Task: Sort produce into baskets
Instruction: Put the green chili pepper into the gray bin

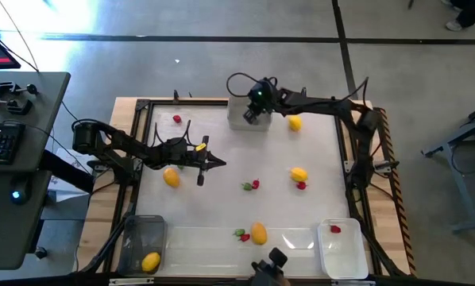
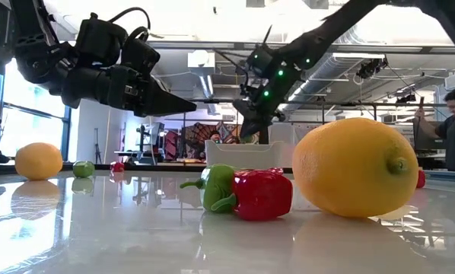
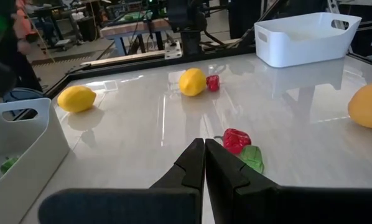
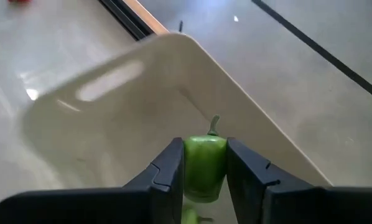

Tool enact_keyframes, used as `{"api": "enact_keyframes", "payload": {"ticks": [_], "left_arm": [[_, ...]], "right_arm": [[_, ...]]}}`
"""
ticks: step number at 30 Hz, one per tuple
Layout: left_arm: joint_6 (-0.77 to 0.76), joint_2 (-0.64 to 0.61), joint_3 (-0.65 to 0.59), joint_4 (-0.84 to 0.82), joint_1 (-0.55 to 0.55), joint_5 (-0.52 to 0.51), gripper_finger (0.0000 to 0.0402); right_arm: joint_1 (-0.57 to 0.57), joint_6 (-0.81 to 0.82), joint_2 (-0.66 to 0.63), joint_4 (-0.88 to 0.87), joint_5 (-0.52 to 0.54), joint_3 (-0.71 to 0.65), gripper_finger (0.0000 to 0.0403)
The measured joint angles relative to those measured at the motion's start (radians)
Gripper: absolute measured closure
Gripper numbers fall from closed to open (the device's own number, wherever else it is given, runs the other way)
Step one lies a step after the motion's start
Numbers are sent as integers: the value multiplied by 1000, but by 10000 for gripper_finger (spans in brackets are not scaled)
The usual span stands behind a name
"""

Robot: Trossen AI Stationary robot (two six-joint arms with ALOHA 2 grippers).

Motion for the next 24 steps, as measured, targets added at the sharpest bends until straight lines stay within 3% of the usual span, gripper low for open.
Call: {"api": "enact_keyframes", "payload": {"ticks": [19,24], "left_arm": [[0,0,0,0,0,-3,402],[-1,0,0,-1,0,-3,402]], "right_arm": [[-56,-22,102,-15,-44,20,319],[-45,-48,102,-16,-22,20,284]]}}
